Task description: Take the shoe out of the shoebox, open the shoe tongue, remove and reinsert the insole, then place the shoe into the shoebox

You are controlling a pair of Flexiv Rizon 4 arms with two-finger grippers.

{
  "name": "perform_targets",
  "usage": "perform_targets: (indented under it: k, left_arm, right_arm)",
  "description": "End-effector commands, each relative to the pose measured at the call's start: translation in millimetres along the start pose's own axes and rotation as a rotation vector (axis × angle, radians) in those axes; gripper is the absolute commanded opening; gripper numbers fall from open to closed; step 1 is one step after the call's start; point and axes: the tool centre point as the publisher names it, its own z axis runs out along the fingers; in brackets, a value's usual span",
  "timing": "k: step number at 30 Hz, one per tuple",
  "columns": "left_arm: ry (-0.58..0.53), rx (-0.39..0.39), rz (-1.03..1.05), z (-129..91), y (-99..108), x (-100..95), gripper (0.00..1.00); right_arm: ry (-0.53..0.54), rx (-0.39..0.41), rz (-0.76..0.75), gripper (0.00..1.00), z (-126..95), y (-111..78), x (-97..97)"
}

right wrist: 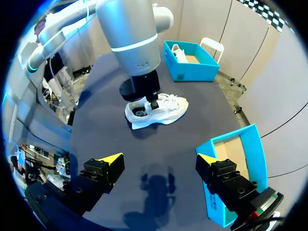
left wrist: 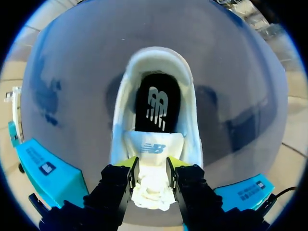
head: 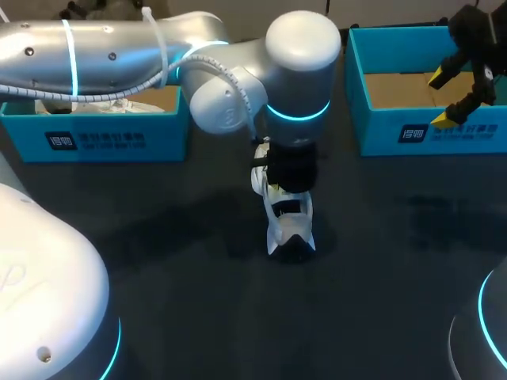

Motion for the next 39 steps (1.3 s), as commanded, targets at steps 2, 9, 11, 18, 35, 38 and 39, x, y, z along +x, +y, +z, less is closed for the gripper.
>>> perform_targets:
  k: [2, 9, 11, 18, 35, 38, 39]
  left_arm:
    - [-0.008, 0.021, -0.106, -26.5, 0.4, 16.0, 0.44]
    - [-0.020, 0.075, -0.243, -50.5, -1.9, 30.2, 0.49]
    - [0.001, 0.101, -0.295, -54.9, -2.7, 35.5, 0.60]
    - [-0.001, 0.114, -0.313, -56.8, -3.1, 38.3, 1.00]
    - [0.040, 0.095, -0.899, -81.7, -25.3, 52.2, 1.00]
    - [0.072, 0.154, -1.086, -87.1, -28.3, 58.2, 1.00]
    - [0.116, 0.113, -1.229, -87.1, -28.8, 60.1, 1.00]
  right_arm:
    - [0.002, 0.003, 0.001, 1.00, 0.8, 0.6, -1.3]
    - [0.002, 0.003, 0.001, 1.00, 0.8, 0.6, -1.3]
    - [0.002, 0.003, 0.001, 1.00, 0.8, 0.6, -1.3]
    - [0.002, 0.003, 0.001, 1.00, 0.8, 0.6, -1.3]
    - [0.002, 0.003, 0.001, 1.00, 0.8, 0.6, -1.3]
    - [0.002, 0.003, 0.001, 1.00, 0.8, 0.6, -1.3]
    - [0.002, 0.003, 0.001, 1.00, 0.8, 0.6, -1.3]
